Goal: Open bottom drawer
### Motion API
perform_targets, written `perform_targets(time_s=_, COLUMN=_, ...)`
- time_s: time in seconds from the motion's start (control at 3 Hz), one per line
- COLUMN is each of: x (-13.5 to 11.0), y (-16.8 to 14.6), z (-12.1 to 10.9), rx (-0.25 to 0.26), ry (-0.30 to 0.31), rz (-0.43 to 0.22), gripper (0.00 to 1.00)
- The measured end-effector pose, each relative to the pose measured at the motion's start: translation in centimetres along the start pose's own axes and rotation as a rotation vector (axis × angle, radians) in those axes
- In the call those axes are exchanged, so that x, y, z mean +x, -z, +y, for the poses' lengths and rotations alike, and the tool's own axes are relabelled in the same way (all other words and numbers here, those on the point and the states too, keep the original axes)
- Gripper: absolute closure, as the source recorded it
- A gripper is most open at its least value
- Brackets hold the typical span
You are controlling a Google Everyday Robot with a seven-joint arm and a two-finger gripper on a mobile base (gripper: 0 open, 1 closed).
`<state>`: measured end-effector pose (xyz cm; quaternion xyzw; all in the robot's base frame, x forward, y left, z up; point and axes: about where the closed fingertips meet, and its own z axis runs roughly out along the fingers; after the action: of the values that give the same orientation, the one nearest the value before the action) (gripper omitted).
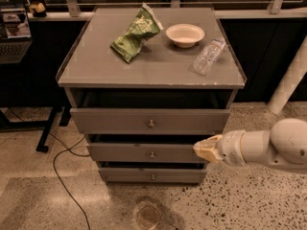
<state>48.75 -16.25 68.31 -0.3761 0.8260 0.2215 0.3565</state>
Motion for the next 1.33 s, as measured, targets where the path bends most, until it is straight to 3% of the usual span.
perform_targets(time_s=0.67, x=5.4, y=-7.8, z=-3.3, rx=0.025, ry=-0.16, rz=-0.127, gripper=1.0)
perform_targets(time_s=1.0, x=7.6, y=-11.2, z=-4.2, rx=0.019, ry=-0.229, rz=-0.132, gripper=1.0)
perform_targets(time_s=1.33, x=7.6, y=-11.2, z=-4.2, rx=0.019, ry=-0.229, rz=-0.132, gripper=1.0)
